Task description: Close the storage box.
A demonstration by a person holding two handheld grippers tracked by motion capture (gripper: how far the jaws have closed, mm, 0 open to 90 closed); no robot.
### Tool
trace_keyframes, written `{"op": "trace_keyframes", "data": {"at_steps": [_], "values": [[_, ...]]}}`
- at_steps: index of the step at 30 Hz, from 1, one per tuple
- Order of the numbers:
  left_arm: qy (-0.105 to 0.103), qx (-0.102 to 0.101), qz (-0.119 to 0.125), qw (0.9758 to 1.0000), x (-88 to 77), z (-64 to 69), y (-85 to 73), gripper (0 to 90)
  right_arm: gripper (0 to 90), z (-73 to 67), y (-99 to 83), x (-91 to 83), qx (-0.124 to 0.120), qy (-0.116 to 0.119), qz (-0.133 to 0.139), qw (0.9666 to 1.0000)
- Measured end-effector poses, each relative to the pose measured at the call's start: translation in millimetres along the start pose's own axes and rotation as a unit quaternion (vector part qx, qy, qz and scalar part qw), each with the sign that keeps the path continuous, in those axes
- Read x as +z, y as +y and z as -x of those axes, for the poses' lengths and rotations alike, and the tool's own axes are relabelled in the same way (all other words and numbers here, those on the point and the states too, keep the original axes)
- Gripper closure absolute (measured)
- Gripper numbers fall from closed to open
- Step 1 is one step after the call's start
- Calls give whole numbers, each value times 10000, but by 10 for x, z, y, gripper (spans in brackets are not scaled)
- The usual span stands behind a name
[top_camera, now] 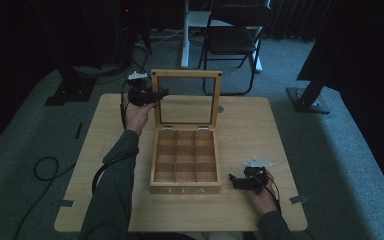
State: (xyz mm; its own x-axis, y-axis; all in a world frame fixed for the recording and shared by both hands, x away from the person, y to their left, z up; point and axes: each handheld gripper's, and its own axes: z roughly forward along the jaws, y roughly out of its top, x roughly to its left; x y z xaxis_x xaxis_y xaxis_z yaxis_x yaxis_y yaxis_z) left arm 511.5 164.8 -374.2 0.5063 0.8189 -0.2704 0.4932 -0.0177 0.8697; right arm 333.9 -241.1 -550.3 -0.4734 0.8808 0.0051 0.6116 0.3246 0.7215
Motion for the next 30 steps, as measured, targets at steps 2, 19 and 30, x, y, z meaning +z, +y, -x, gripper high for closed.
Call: {"op": "trace_keyframes", "data": {"at_steps": [2,19,30], "values": [[-23,7,26,10000,-32,17,-16,426,121,-1,0,0,3,-1,0,10000],[66,386,39,9992,-277,173,-138,434,122,-4,-2,-1,15,-16,3,10000],[149,848,-108,9962,-419,263,-165,481,122,-4,-2,-1,14,-16,5,10000]]}}
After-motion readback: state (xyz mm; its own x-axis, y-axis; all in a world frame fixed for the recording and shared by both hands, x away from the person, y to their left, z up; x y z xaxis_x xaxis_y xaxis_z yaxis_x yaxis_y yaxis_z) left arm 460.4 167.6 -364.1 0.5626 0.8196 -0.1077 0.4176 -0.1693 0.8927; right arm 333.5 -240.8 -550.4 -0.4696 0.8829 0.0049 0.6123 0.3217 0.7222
